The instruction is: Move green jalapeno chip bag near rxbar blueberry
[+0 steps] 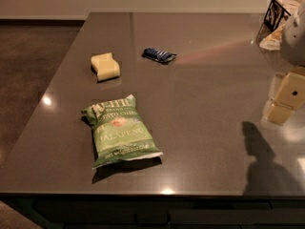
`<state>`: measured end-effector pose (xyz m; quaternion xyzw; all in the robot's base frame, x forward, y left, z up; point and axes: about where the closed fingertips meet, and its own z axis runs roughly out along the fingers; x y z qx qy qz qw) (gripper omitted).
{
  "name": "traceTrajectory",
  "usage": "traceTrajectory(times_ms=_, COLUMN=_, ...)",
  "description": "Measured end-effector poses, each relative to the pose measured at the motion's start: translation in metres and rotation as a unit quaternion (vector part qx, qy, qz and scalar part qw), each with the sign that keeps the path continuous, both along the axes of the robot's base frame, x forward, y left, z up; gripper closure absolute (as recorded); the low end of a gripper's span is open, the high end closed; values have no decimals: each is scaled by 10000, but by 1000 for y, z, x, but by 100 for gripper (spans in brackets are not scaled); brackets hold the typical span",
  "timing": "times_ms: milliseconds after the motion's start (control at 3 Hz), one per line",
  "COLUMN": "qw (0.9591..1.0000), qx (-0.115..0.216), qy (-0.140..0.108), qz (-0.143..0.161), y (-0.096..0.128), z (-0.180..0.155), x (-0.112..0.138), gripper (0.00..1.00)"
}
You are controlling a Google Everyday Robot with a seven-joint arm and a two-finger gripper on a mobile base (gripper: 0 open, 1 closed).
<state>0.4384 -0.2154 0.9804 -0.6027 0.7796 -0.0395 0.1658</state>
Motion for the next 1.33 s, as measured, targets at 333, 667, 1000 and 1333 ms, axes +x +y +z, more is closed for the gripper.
traceTrajectory(times_ms=333, qw=10000, qx=62, qy=-12, qz=42, y=13, z=-2, x=0, gripper=0)
traceTrajectory(times_ms=667, qw=9986, qx=341, qy=43, qz=398, y=56, z=-14, x=0, gripper=0)
traceTrajectory(times_ms=1000, qw=9925, qx=854, qy=227, qz=848, y=114, z=-35, x=-5, gripper=0)
traceTrajectory(times_ms=1333, qw=9844, qx=1273, qy=366, qz=1159, y=168, z=-56, x=-15, gripper=0)
